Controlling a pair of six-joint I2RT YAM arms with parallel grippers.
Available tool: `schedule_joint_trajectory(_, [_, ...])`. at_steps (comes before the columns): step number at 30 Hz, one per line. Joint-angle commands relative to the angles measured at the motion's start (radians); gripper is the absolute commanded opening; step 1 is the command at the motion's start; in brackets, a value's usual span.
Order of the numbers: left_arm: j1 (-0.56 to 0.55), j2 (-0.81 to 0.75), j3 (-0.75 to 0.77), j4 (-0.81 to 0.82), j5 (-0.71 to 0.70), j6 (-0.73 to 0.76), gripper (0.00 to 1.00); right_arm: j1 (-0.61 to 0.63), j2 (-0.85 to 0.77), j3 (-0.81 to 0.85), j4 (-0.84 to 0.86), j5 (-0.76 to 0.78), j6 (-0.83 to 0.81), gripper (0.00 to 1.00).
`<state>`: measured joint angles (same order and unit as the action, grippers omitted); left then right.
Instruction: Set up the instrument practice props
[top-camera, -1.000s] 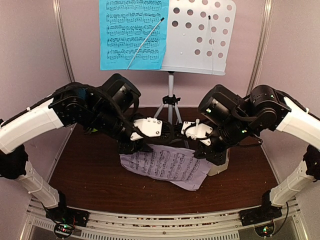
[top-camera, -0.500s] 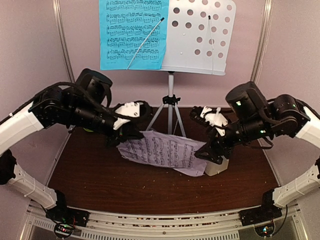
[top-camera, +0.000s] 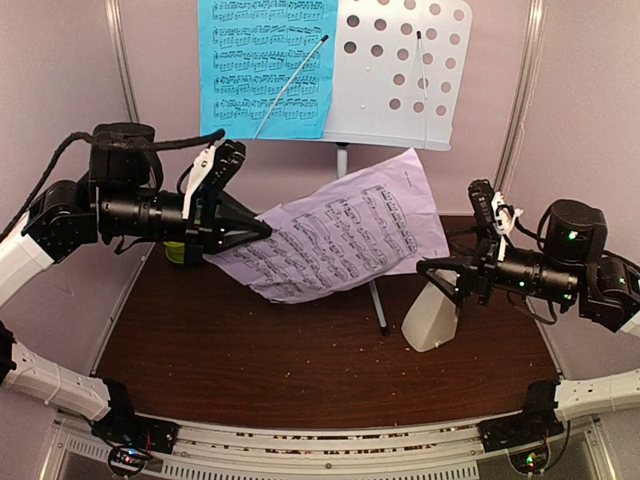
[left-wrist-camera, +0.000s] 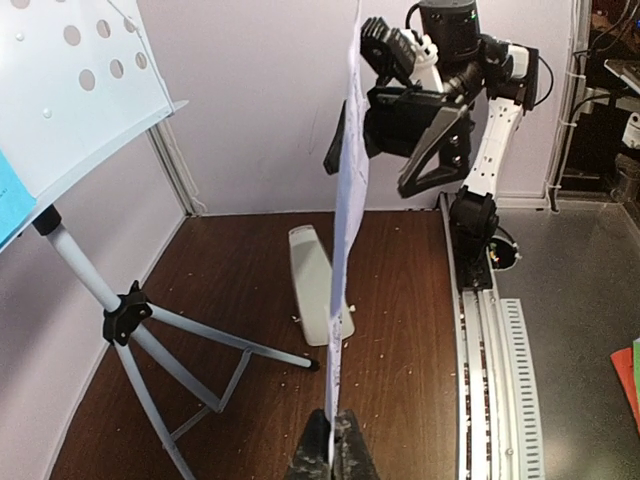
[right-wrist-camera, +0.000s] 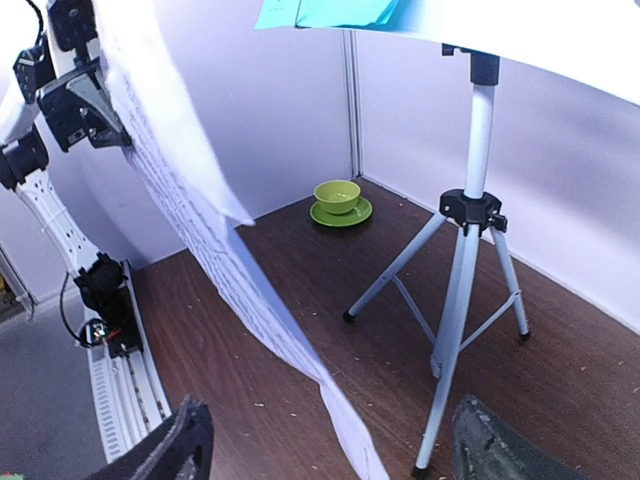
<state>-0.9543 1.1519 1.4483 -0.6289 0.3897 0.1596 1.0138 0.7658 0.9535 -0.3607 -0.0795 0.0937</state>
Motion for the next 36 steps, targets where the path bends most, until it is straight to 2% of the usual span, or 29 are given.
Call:
schedule_joint_trajectory(1, [0.016,-0.022,-0.027,0.129,0.100,-0.085,0.00,-0.004,0.029,0.018,0.075,-0.003,-0.012,0.76])
schedule_joint_trajectory(3, [0.019,-0.037,-0.048,0.152,0.104,-0.091,0.00,-0.004,0.028,0.022,0.080,0.003,-0.020,0.66])
schedule_joint_trajectory(7, [0.037,-0.073,-0.122,0.228,0.113,-0.127,0.00,-0.006,0.027,0.037,0.100,-0.004,-0.022,0.36])
schedule_joint_trajectory(10, [0.038,-0.077,-0.150,0.253,0.111,-0.144,0.00,-0.006,0.043,0.073,0.098,-0.031,-0.022,0.01])
schedule_joint_trajectory(12, [0.038,-0.070,-0.147,0.246,0.088,-0.158,0.02,-0.005,0.057,0.100,0.076,-0.037,-0.029,0.00])
schedule_joint_trajectory(13, [0.038,-0.066,-0.142,0.235,0.073,-0.160,0.11,-0.005,0.063,0.115,0.058,-0.039,-0.038,0.00])
schedule_joint_trajectory(15, [0.038,-0.055,-0.120,0.192,0.038,-0.148,0.44,-0.005,0.079,0.148,0.006,-0.035,-0.069,0.00])
schedule_joint_trajectory(17, [0.038,-0.036,-0.075,0.135,0.010,-0.123,0.57,-0.006,0.102,0.200,-0.066,-0.030,-0.101,0.00])
schedule_joint_trajectory(19, [0.037,-0.006,-0.029,0.078,-0.009,-0.090,0.63,-0.005,0.119,0.249,-0.135,-0.042,-0.129,0.00])
schedule_joint_trajectory(26, [-0.017,0.090,0.068,0.023,-0.042,-0.027,0.64,-0.004,0.174,0.356,-0.309,-0.096,-0.149,0.00])
schedule_joint_trajectory(31, [-0.058,0.155,0.118,-0.018,-0.075,0.028,0.59,-0.003,0.182,0.375,-0.372,-0.102,-0.142,0.00])
schedule_joint_trajectory(36, [-0.100,0.211,0.155,0.005,-0.053,0.034,0.43,0.000,0.204,0.391,-0.430,-0.114,-0.145,0.00])
